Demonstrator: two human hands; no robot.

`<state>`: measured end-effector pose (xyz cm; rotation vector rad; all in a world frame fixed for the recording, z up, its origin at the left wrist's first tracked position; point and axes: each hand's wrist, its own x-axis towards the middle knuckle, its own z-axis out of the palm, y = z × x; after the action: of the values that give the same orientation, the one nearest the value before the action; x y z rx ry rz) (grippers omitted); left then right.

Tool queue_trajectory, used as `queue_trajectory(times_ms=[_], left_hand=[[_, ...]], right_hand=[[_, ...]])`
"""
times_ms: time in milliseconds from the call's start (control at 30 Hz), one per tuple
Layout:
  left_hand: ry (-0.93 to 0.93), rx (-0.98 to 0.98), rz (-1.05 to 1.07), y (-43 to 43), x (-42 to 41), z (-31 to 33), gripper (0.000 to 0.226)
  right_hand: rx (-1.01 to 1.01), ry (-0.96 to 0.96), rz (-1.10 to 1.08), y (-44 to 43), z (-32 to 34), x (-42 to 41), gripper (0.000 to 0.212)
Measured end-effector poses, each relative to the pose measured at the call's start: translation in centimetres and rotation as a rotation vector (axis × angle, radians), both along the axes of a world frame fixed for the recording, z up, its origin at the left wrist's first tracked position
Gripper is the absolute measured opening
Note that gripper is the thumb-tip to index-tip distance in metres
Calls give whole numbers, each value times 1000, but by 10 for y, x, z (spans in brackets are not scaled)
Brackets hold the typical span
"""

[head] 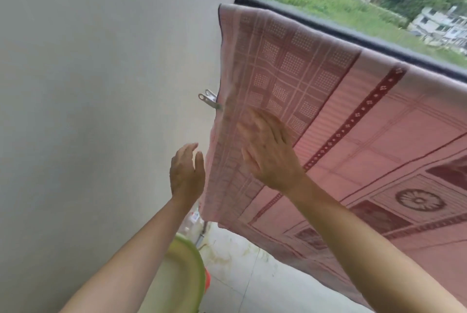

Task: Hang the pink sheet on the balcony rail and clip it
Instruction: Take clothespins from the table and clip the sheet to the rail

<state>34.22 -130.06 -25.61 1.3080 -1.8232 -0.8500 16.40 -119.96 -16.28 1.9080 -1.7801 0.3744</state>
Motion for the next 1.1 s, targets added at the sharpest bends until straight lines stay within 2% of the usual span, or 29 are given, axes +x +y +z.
queue_trajectory(times_ms=[133,233,333,533,667,833,967,1100], left_hand=[[-103,11,-73,70,-18,-13,40],[-175,-73,-234,125,-57,-4,42],[-210,-81,-420,192,-110,13,46],[-338,-321,-615,356,-228,41,63],[-428,-311,-793,485,-287,36,72],[-510,-572,-1089,618,-362,33,68],[-464,-764,-1290,724,-442,24,65],[-366,-779,-1424,852,-529,4,65]], right_hand=[[145,-53,-285,113,-37,-58,59],[160,-147,-483,210,-42,-98,60],[140,-244,-679,323,-43,-135,61],[54,-454,-1067,557,-61,-178,71],[25,-598,-1261,690,-83,-187,72],[-103,-695,-1442,810,-102,-214,77],[-207,-761,-1558,898,-119,-235,83],[-200,-789,-1684,1004,-136,-277,83]])
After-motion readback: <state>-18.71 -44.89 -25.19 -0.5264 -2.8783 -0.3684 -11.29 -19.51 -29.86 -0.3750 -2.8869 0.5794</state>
